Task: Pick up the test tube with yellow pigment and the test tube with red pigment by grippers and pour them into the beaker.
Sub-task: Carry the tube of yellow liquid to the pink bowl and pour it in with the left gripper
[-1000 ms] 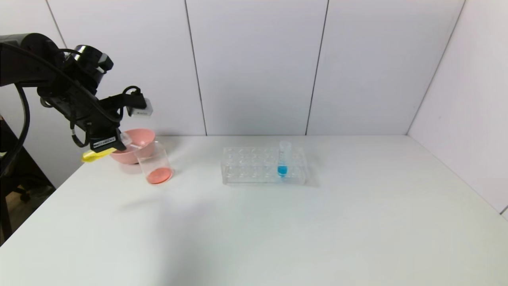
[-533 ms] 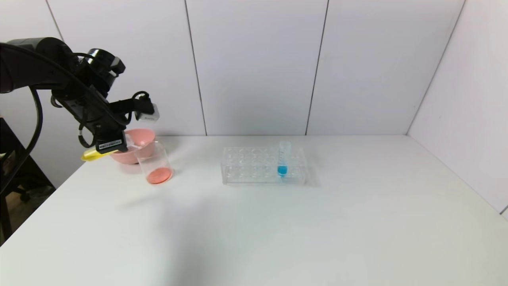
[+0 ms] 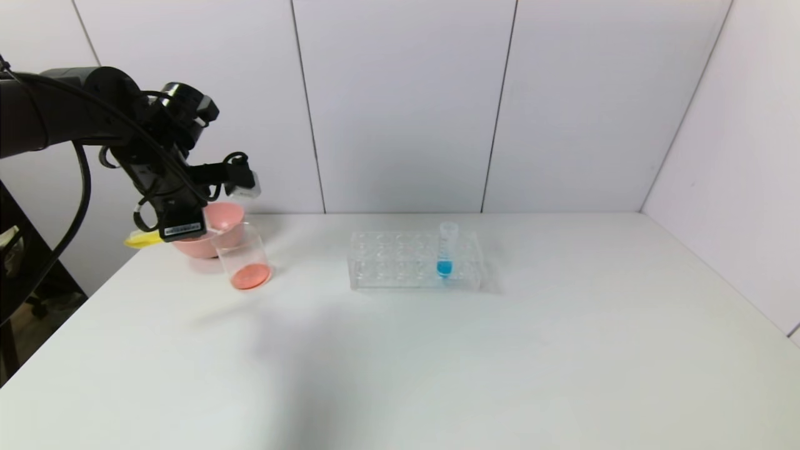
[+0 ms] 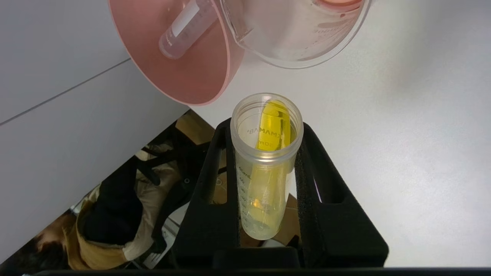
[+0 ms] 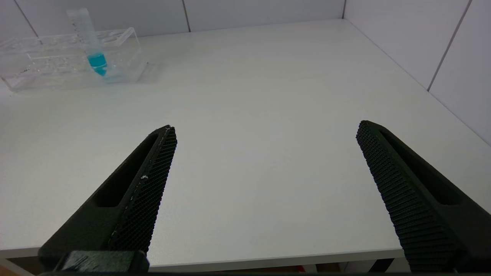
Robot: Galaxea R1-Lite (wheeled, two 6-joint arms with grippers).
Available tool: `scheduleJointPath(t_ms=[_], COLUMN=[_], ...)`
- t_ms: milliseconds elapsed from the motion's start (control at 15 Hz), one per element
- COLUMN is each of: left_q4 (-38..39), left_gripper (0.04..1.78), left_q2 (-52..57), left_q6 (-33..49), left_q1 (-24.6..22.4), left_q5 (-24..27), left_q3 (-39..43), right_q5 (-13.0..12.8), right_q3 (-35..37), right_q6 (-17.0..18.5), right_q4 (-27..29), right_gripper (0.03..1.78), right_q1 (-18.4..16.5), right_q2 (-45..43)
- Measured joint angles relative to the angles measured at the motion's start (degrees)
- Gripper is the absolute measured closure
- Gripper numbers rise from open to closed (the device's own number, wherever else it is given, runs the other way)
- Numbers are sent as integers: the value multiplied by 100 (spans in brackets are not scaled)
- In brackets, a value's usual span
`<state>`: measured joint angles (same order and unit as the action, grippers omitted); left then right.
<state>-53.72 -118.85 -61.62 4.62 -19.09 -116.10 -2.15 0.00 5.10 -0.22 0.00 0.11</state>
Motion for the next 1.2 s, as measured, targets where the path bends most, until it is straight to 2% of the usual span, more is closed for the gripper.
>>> scheduleJointPath(t_ms=[467, 800, 1200], left_q4=[17, 26, 54], left_gripper=[138, 138, 138], left_q2=[-65, -69, -50], left_q6=[-26, -26, -89], left_q1=[194, 254, 364], left_q5=[-354, -404, -874], left_q3=[0, 0, 0], right_q5=[0, -2, -2], right_q3=[0, 0, 0], right_q6=[-2, -2, -2], right_q4=[-2, -2, -2], right_gripper=[10, 10, 10], right_q1=[0, 0, 0], right_q2=[0, 0, 0])
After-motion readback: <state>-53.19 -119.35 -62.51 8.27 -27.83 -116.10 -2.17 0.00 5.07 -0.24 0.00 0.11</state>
